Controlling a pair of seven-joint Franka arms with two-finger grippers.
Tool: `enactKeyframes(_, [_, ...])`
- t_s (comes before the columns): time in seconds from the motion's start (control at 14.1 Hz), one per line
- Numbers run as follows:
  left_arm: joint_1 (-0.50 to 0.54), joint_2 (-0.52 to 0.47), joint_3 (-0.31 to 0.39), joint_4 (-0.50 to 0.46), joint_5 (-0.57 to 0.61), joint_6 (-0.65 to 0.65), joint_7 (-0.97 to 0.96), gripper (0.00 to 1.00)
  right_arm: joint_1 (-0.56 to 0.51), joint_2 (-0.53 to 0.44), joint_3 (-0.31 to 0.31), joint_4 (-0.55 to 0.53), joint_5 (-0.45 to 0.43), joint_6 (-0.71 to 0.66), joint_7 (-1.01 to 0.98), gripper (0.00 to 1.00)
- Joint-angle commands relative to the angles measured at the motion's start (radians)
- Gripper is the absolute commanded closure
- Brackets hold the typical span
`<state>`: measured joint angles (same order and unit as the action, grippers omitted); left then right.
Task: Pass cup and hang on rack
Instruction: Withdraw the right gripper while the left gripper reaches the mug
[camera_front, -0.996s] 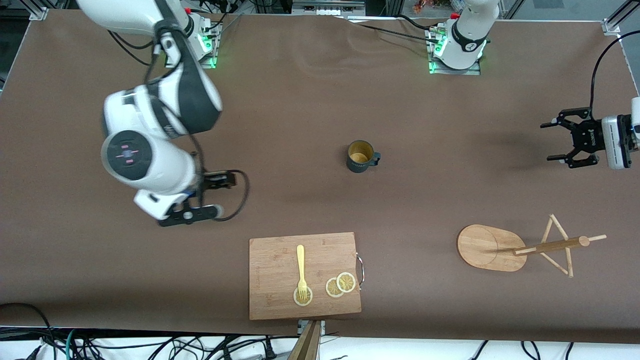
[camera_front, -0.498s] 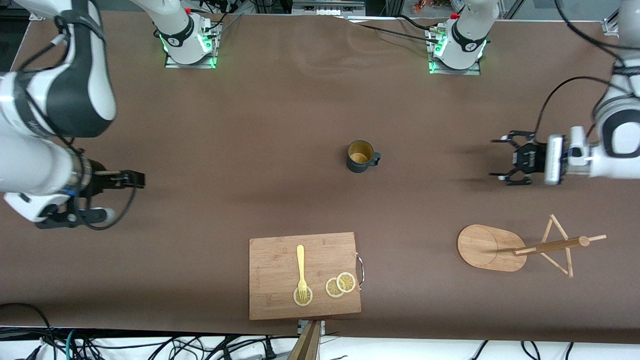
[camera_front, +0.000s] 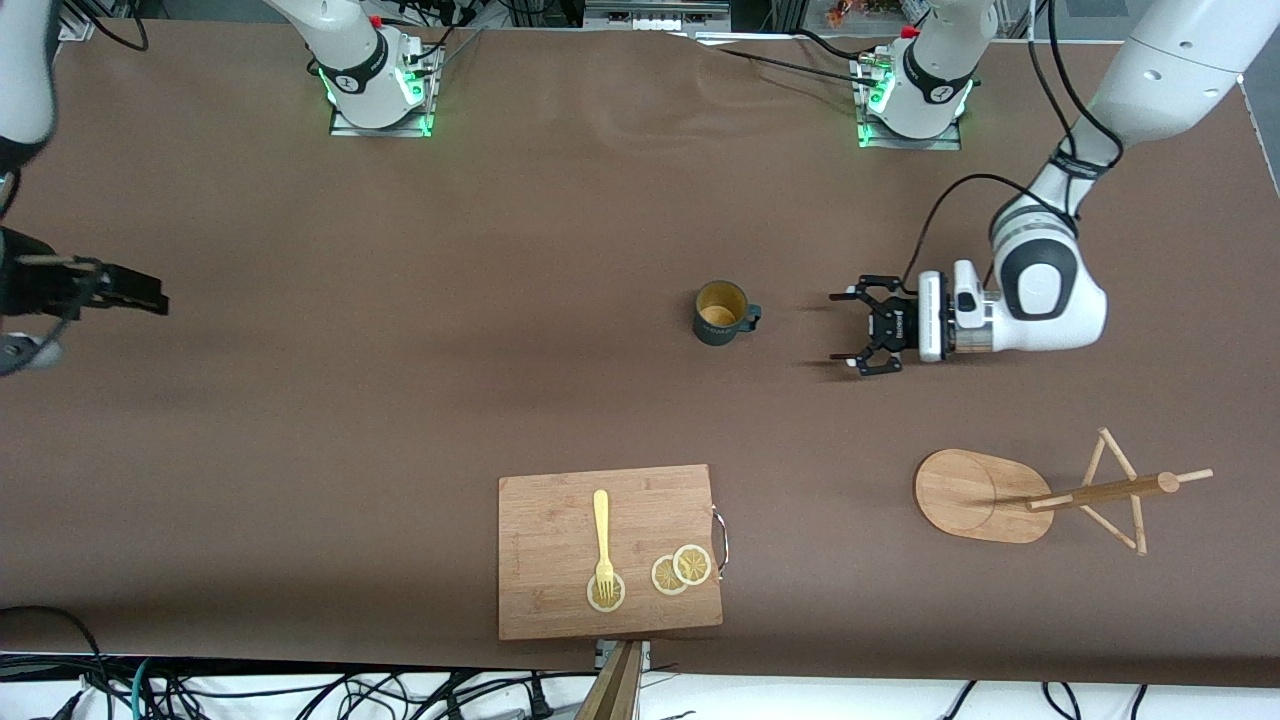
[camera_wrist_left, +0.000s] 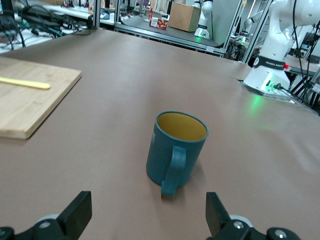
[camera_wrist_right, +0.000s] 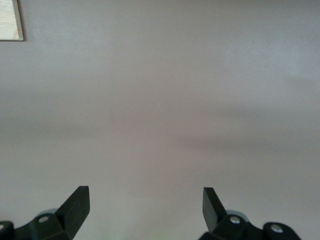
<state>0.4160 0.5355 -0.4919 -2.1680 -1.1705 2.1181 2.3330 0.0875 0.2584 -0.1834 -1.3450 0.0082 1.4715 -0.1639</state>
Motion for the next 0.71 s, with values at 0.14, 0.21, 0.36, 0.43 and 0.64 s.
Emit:
enactKeyframes(0.14, [-0.054,0.144,-0.004,-0.007,-0.227,0.048,0.363,0.00,-0.058,-0.128,0.051,-0.111,-0.017,0.009,-0.014,0.00])
enactKeyframes(0.21, [-0.063,0.158,-0.004,-0.007,-0.256,0.048,0.406,0.00,-0.075,-0.152,0.053,-0.118,-0.022,0.009,-0.013,0.00])
enactKeyframes(0.36, [-0.091,0.178,-0.004,0.002,-0.310,0.048,0.428,0.00,-0.095,-0.200,0.053,-0.149,-0.019,0.023,-0.016,0.00])
enactKeyframes(0.43, [-0.115,0.178,-0.004,0.004,-0.354,0.051,0.439,0.00,-0.100,-0.212,0.053,-0.154,-0.021,0.023,-0.017,0.00])
enactKeyframes(0.64, [-0.138,0.187,0.007,0.007,-0.396,0.051,0.497,0.01,-0.120,-0.235,0.068,-0.171,-0.021,0.036,-0.017,0.00])
